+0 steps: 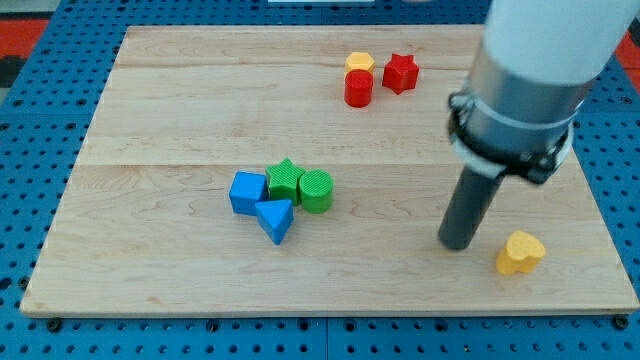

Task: Move blue triangle above yellow heart

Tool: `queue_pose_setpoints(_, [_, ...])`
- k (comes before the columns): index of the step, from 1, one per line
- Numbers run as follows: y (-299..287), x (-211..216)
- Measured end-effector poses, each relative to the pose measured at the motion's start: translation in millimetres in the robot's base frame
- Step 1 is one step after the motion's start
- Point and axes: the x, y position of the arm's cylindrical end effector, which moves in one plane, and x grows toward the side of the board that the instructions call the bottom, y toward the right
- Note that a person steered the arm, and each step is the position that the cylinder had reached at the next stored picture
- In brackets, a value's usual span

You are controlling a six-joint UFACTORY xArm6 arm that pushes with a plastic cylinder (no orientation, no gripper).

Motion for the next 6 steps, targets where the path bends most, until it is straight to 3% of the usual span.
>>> queue_pose_setpoints(1, [-84.8,20.8])
queue_pose_setpoints(2, [-185.8,8.1])
queue_pose_setpoints(3, [-192.3,-37.6])
queue_pose_setpoints(5, [-74.4,-43.7])
queue_pose_setpoints(6, [-102.2,-53.6])
